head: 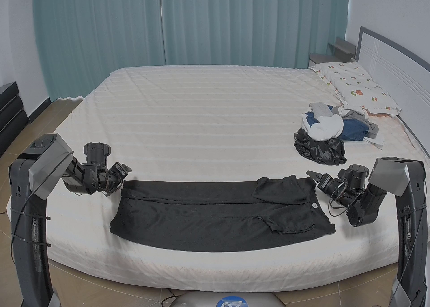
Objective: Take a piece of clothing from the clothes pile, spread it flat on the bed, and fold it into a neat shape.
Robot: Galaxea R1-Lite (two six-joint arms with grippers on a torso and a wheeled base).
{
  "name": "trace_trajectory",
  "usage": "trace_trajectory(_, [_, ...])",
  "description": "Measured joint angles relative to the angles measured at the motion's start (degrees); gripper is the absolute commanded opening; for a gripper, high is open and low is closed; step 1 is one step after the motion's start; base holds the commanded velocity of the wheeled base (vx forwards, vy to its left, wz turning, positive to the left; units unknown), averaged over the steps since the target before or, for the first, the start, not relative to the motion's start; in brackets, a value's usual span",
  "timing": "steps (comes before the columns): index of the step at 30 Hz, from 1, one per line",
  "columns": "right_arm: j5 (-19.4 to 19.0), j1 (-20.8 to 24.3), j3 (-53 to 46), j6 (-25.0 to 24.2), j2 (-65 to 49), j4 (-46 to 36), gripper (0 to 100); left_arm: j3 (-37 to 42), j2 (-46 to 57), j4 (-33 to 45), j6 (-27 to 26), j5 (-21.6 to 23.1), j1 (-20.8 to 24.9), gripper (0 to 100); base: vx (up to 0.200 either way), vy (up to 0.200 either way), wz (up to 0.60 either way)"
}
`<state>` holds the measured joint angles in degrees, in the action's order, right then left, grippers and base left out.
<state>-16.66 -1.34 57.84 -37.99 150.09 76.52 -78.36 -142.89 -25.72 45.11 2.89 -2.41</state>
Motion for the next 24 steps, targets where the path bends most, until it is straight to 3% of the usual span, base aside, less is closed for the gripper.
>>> trace_trajectory(5, [-0.3,-0.5,-5.1,-0.4,-1.7,3.6,100,1.7,2.1,0.0,0.9,1.5,-0.5,100,0.0,0.0,0.0])
trace_trajectory(8, [-0.5,-0.9,-7.4,-0.4,-2.5,4.8,100,4.4,4.1,-0.2,0.3,5.7,-0.8,100,0.0,0.0,0.0])
trace_trajectory(13, [-0.6,-0.9,-9.0,-0.4,-3.2,5.3,100,9.5,6.7,-1.6,-8.0,10.3,-0.8,100,0.0,0.0,0.0])
trace_trajectory(17, [-0.7,-0.8,-9.5,-0.4,-3.4,5.5,100,12.5,7.3,-6.3,-14.0,10.8,-0.2,100,0.0,0.0,0.0])
trace_trajectory(24, [-0.8,-0.3,-10.2,-0.4,-3.6,5.5,100,14.3,5.1,-9.8,-17.7,6.2,2.3,100,0.0,0.0,0.0])
